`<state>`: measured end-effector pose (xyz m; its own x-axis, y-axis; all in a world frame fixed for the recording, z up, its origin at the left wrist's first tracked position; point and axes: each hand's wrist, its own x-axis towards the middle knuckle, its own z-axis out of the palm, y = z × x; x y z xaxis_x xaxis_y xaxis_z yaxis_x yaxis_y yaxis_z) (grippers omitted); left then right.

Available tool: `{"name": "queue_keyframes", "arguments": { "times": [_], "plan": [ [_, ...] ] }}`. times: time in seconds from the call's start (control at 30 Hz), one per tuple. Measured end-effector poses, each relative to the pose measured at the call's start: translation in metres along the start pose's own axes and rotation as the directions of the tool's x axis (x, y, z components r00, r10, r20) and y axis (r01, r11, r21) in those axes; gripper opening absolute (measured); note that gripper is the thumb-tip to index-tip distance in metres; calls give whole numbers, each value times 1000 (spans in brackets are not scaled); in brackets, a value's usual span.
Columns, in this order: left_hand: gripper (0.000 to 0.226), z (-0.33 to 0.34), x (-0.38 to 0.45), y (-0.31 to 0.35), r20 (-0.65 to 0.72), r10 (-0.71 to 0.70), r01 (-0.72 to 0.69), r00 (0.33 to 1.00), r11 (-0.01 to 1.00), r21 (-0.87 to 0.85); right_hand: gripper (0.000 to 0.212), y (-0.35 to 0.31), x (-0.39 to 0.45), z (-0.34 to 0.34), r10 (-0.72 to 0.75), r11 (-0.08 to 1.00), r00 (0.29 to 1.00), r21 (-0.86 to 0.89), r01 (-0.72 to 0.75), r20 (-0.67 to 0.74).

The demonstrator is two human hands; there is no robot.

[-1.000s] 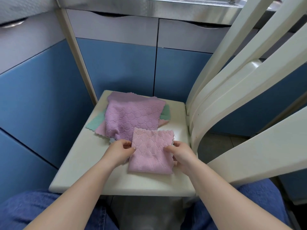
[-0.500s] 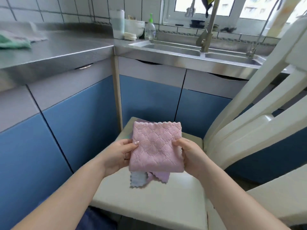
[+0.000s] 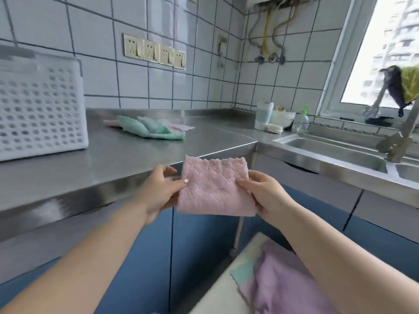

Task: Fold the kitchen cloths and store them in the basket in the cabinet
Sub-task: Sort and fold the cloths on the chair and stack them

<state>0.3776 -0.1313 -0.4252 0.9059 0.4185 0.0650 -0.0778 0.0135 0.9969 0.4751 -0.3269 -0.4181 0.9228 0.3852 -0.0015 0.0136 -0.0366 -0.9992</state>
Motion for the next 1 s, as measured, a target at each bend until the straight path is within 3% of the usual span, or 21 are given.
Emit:
{"name": "queue_keyframes", "arguments": {
  "times": [0.1,0.2,0.3,0.43,0.6,0.67,0.77,0.83,0.9,1.0],
  "plan": [
    [14,-34,10,24,-10,94,-92,996,991,99,33,-25,24,35,-67,995,998,-72,66,-6],
    [26,-68,17,39,-72,205,-185,976,958,220,34,-48,44,74,-119,991,992,-56,122,46],
    [27,-104,20,52,-185,253,-170,949,912,374,38,-63,65,118,-118,992,985,-27,122,128],
    [40,-150,20,61,-263,247,21,933,691,723,42,-66,87,174,-156,975,952,-113,191,265],
    [16,-179,19,59,-260,196,189,945,317,929,27,-53,97,220,-219,857,919,-385,341,327],
    [22,-181,19,56,-254,151,214,955,238,947,25,-48,99,224,-208,791,914,-490,366,347],
    [20,-185,22,54,-250,131,221,959,204,954,24,-41,97,221,-205,685,909,-611,398,362],
    [40,-186,20,57,-266,137,235,954,211,949,24,-39,96,215,-243,653,906,-632,417,346],
    [55,-182,20,59,-289,221,232,932,251,940,21,-40,93,203,-330,679,893,-581,449,305],
    [44,-157,17,63,-194,417,33,888,362,932,15,-39,85,176,-494,680,840,-502,534,224]
  ]
}}
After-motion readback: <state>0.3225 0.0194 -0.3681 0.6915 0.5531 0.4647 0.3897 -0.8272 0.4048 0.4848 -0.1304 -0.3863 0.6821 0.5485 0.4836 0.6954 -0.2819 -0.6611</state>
